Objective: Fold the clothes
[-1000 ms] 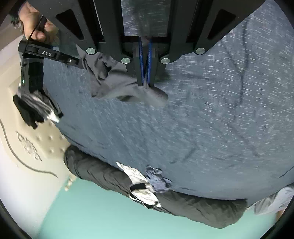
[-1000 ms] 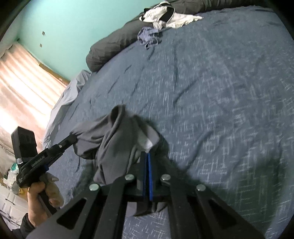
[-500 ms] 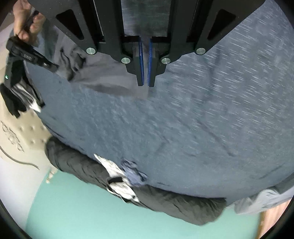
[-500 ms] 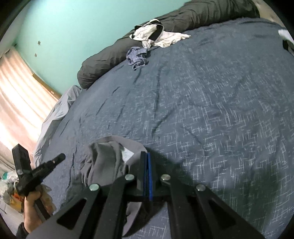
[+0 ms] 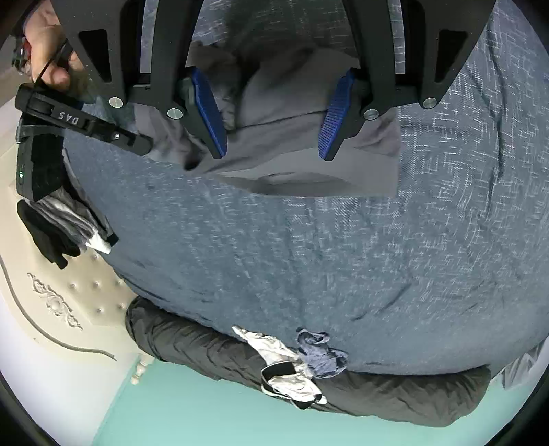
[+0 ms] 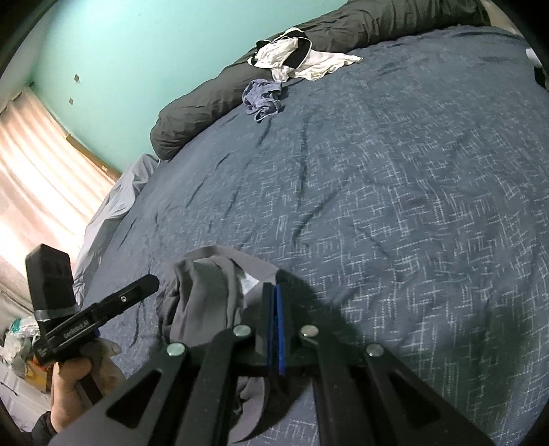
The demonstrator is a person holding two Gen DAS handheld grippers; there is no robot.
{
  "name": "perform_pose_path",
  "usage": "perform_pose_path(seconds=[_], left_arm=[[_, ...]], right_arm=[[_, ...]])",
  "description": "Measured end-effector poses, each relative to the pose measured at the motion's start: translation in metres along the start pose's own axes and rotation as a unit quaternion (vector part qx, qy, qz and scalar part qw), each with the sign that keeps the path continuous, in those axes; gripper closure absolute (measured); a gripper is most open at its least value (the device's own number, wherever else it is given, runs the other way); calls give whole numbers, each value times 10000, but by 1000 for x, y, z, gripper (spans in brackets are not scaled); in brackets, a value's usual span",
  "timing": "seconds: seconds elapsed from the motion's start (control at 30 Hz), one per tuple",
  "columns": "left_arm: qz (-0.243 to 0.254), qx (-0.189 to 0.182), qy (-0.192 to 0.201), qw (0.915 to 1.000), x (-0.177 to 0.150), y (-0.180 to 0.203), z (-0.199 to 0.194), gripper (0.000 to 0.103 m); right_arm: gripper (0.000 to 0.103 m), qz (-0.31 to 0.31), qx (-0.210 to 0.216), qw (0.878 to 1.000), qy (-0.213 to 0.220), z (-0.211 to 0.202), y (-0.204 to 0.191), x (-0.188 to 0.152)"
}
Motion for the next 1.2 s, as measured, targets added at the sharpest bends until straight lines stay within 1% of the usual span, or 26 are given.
perform_pose_path(seconds=[0.07, 0.1, 0.13, 0.17, 0.2, 0.27, 0.37, 0.53, 0.63, 0.7, 0.77, 0.87, 1.0, 1.07, 1.13, 1.17, 1.2], left_arm=[[146, 11, -82, 9999, -4, 2, 5, 43], [171, -3, -136, 9998, -7, 2, 9, 45], [161, -44, -195, 9997, -9, 1, 12, 61], [133, -68, -251, 9996, -11, -1, 14, 84], [113, -50, -267, 9996, -13, -2, 14, 90], [72, -10, -248, 9997, -14, -4, 11, 99], [-27, 64, -85, 9999, -8, -10, -2, 99], [-283, -47, -209, 9994, -9, -22, -7, 99], [-438, -122, -296, 9985, -10, -29, -9, 97], [-542, -171, -354, 9978, -10, -34, -11, 91], [-576, -68, -299, 9979, -6, -42, -9, 76], [-614, 114, -198, 9978, 0, -54, -5, 72], [-666, 356, -63, 9971, 9, -71, 0, 71], [-767, 378, -107, 9963, 9, -79, 8, 71], [-849, 353, -160, 9956, 8, -85, 14, 71], [-860, 338, -183, 9955, 7, -86, 17, 71], [-864, 324, -206, 9955, 5, -87, 19, 71]], right_arm=[[102, 0, 9, 10000, -30, 3, 0, -1], [102, -6, 13, 10000, -43, 3, 0, -1], [102, -12, 10, 10000, -45, 4, -1, -1], [102, -19, 7, 10000, -47, 4, -1, -2], [102, -19, 0, 10000, -36, 3, -1, -1], [102, 4, -33, 10000, 29, 0, 2, 2], [102, 66, -89, 9999, 97, -3, 8, 5], [102, 89, -257, 9992, 281, -10, 15, 10], [102, 35, -322, 9990, 296, -10, 15, 11], [102, 30, -335, 9991, 246, -7, 16, 10], [102, 73, -318, 9993, 178, -4, 17, 9], [101, 192, -314, 9993, 115, -3, 22, 7], [101, 382, -436, 9983, 64, -9, 31, 4], [100, 518, -484, 9975, 47, -17, 36, 0], [97, 619, -452, 9971, -10, -26, 38, -6], [90, 658, -451, 9968, -76, -29, 38, -10], [80, 718, -446, 9963, -176, -32, 38, -16]])
Point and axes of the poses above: each gripper's, at about its wrist camera, not at the fingertips, and z roughly the way its jaws point, y to its right, x to its top, the point moved 5 cm from there along z, roughly the way its jaws point, and after that the axes turned 3 degrees about x, right-handed, at the moved point
